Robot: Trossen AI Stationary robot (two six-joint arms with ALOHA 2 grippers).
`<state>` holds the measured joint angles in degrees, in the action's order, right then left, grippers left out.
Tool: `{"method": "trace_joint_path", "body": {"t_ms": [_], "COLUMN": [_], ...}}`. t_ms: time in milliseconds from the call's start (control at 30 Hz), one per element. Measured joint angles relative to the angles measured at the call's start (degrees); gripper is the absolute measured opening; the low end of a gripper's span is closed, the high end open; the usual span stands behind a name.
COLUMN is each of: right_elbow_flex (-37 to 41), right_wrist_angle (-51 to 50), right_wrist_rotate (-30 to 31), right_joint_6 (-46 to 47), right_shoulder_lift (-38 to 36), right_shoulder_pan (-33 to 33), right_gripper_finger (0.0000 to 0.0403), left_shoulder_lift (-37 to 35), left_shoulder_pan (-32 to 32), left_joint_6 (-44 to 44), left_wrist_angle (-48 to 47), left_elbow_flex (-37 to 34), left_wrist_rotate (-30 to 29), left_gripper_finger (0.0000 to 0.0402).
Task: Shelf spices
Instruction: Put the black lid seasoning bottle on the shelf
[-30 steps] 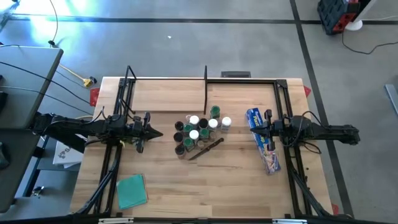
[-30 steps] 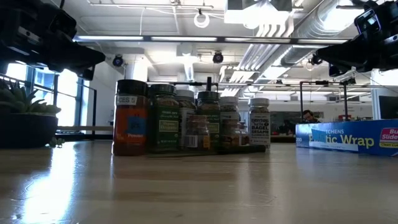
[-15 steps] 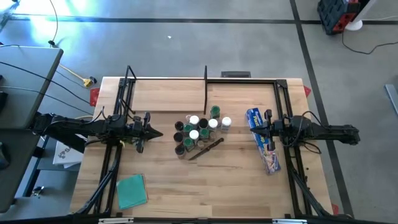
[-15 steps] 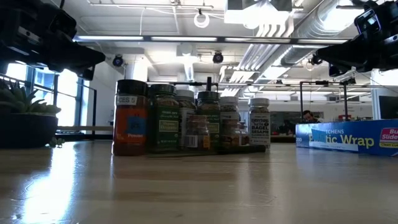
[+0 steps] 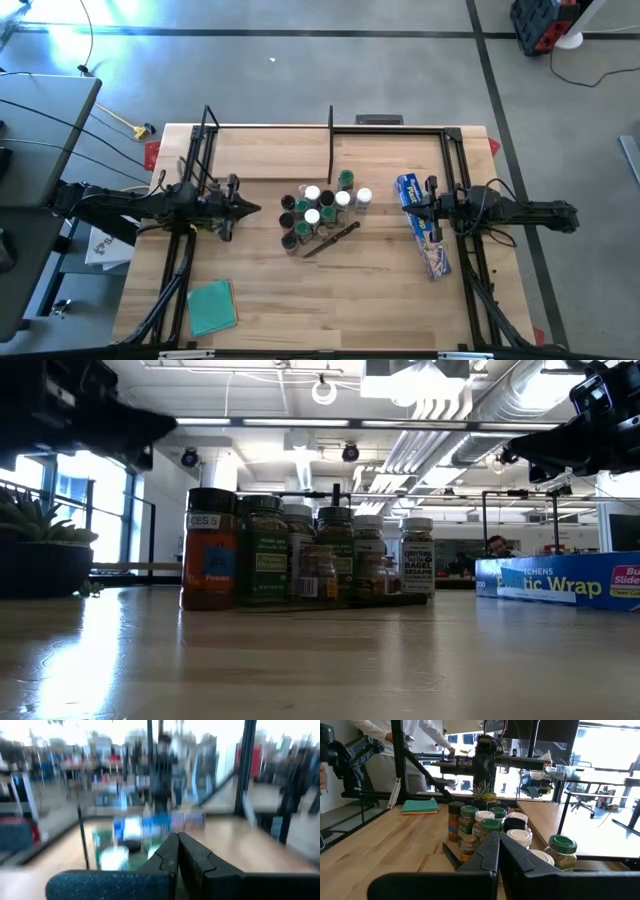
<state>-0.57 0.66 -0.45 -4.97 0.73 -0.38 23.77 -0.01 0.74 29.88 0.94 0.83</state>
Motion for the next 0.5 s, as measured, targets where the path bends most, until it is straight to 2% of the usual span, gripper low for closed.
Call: {"method": "trace_joint_path", "body": {"t_ms": [100, 267, 500], "right_elbow_flex": [0.01, -0.01, 0.00], "right_wrist_angle": [-0.01, 0.01, 0.01], "right_wrist_rotate": [0.00, 0.00, 0.02], "right_joint_6": [-0.02, -0.02, -0.02], "right_shoulder_lift": [0.00, 0.00, 0.00], "right_shoulder_pan": [0.00, 0.00, 0.00], "right_gripper_finger": [0.0000, 0.0000, 0.0000], "left_shoulder_lift": [-0.02, -0.04, 0.86], "left_shoulder_pan": [0.00, 0.00, -0.24], "left_joint_6": [-3.67, -1.92, -10.98], "left_wrist_angle": [10.35, 22.39, 24.22], "left_elbow_flex": [0.01, 0.05, 0.05], "left_wrist_rotate": [-0.07, -0.01, 3.05], "left_gripper_finger": [0.0005, 0.0005, 0.0005]}}
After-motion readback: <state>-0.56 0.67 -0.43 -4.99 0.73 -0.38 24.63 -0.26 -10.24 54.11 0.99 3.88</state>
